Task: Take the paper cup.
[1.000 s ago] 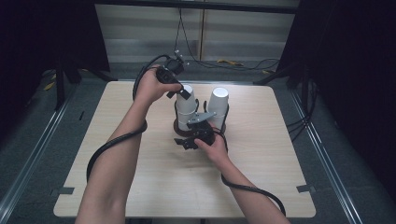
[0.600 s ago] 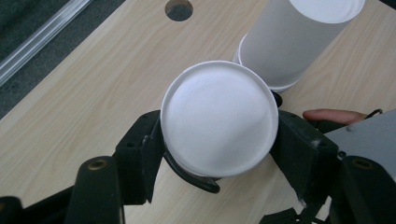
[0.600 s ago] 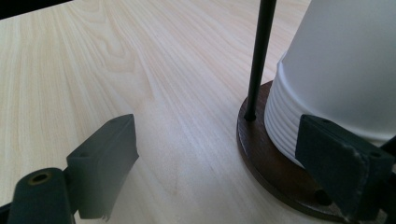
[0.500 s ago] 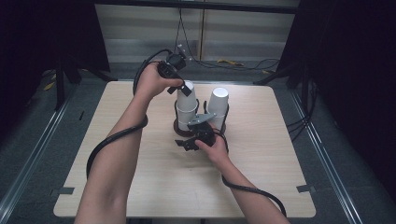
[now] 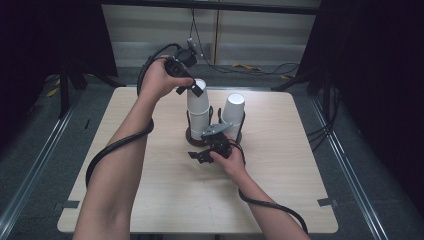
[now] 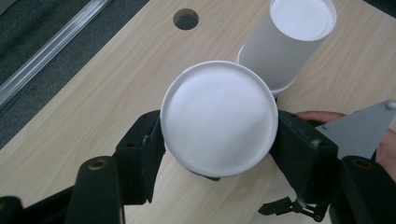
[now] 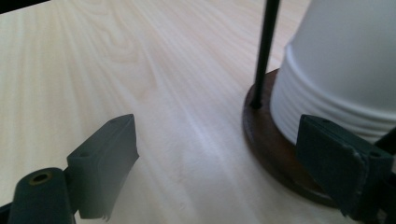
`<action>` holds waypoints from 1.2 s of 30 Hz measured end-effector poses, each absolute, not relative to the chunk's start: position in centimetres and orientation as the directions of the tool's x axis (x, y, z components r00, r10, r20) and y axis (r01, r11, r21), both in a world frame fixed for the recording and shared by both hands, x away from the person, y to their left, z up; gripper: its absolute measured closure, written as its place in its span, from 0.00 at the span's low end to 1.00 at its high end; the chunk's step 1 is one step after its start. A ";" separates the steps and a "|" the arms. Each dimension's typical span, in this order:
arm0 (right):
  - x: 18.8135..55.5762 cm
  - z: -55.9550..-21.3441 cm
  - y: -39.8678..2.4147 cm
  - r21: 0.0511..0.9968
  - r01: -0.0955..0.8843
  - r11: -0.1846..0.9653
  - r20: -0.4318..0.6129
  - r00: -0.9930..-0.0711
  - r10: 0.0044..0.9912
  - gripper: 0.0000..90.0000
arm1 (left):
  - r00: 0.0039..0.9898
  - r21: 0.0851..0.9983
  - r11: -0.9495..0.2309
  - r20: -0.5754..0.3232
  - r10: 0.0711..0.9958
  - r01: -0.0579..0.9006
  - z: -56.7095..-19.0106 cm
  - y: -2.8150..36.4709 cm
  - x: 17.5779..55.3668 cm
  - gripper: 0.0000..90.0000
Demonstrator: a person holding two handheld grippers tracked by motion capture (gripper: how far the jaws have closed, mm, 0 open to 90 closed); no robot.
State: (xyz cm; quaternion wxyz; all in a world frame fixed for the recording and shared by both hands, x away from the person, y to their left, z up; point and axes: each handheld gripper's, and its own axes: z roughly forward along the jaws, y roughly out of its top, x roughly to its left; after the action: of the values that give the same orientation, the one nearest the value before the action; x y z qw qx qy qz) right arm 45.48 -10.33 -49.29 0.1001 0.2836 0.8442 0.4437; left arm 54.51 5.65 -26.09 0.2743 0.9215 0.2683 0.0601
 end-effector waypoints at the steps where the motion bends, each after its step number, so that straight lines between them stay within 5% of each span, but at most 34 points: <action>1: 45.5 -49.3 -10.3 0.806 0.390 0.445 0.083 -0.819 0.568 0.14 | 0.849 0.538 -0.706 -0.036 0.527 0.462 -26.1 5.7 54.5 0.40; 36: 41.1 -46.8 -15.8 0.781 0.313 0.541 0.053 -0.896 0.441 0.13 | 0.895 0.568 -0.719 -0.070 0.441 0.399 -27.3 5.9 49.0 0.40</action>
State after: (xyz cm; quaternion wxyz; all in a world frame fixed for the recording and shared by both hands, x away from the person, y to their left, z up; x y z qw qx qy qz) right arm 41.06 -15.77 -46.75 0.0750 0.2157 0.8745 0.4279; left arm 48.95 5.91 -27.33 0.2980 0.9266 0.2268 0.0352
